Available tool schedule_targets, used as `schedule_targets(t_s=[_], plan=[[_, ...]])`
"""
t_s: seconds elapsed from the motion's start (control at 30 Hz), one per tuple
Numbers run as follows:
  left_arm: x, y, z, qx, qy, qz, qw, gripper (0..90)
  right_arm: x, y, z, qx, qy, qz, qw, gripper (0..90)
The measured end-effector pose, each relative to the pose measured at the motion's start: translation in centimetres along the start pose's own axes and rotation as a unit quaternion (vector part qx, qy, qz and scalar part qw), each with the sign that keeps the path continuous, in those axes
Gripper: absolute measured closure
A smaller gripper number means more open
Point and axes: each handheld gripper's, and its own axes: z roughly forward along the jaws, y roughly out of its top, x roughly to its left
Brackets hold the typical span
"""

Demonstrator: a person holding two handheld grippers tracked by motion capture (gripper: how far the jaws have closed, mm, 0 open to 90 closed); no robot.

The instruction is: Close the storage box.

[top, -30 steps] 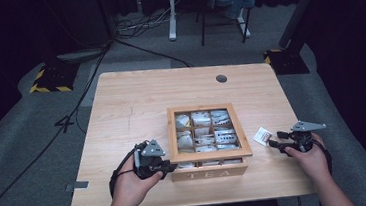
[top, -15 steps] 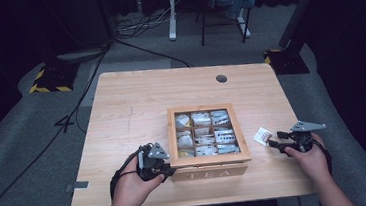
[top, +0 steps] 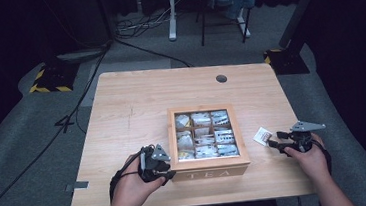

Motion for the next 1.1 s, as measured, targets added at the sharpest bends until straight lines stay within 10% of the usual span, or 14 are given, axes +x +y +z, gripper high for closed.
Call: schedule_targets(t_s=[0.3, 0.63, 1.1], plan=[[-0.2, -0.6, -0.4, -0.042, -0.010, 0.007, 0.9990, 44.6, 0.4, 0.3, 0.2, 0.008, 0.001, -0.008, 0.9999, 39.1], [1.7, -1.8, -2.6, -0.117, 0.057, -0.010, 0.9915, 32.9, 0.5, 0.7, 0.7, 0.012, -0.004, -0.020, 0.9997, 38.7], [5.3, -3.6, -3.5, -0.147, 0.112, -0.041, 0.9820, 28.8, 0.5, 0.6, 0.8, 0.008, 0.001, -0.029, 0.9996, 33.0]])
